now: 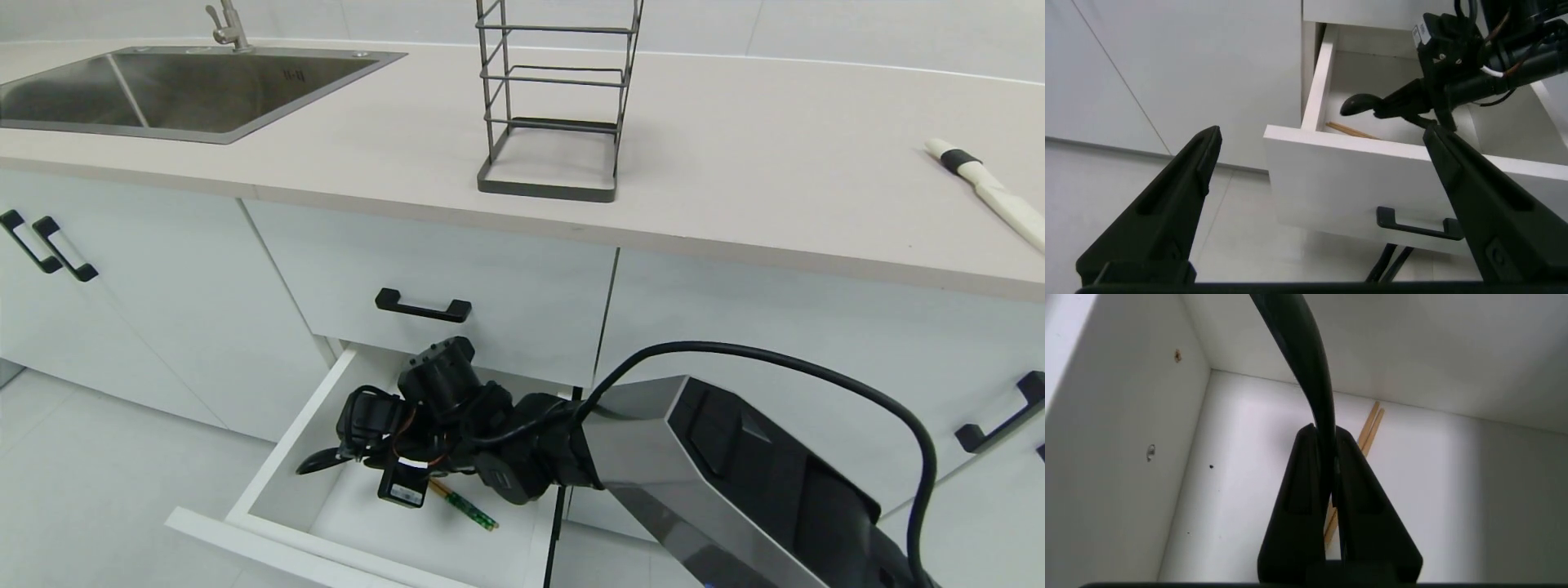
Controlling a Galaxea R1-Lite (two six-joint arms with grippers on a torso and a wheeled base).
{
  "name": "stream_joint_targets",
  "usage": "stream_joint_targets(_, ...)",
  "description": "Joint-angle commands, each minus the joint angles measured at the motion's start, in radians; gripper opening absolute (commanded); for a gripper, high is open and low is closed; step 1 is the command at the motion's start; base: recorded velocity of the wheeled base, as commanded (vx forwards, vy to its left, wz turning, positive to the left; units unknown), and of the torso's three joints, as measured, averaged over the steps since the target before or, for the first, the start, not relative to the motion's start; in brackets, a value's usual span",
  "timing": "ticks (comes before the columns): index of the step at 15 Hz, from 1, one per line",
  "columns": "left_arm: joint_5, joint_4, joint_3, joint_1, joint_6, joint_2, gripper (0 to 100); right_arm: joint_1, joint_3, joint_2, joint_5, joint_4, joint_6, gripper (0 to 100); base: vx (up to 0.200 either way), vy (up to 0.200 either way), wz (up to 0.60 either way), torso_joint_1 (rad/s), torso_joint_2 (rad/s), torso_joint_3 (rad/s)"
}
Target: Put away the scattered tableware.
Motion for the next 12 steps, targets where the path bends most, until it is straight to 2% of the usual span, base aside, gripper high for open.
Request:
stream_joint_targets(1,0.001,0.0,0.0,0.0,0.0,0.001,100,0.001,-0.012,0.026,0.001,0.0,-0.001,0,0.0,0.0,0.0,0.0,0.0,0.0)
stream_joint_targets(10,0.001,-0.001,0.0,0.0,0.0,0.001,100,-0.005,-0.027,0.054,0.006,0.043,-0.001,0,0.0,0.0,0.0,0.0,0.0,0.0)
stream_joint_targets(11,0.001,0.0,0.0,0.0,0.0,0.001,100,-0.005,-0.027,0.06,0.006,0.06,-0.001,100,0.0,0.0,0.0,0.0,0.0,0.0)
stream_joint_targets(12,0.001,0.0,0.0,0.0,0.0,0.001,100,-0.005,-0.027,0.06,0.006,0.066,-0.001,100,0.0,0.0,0.0,0.0,0.0,0.0)
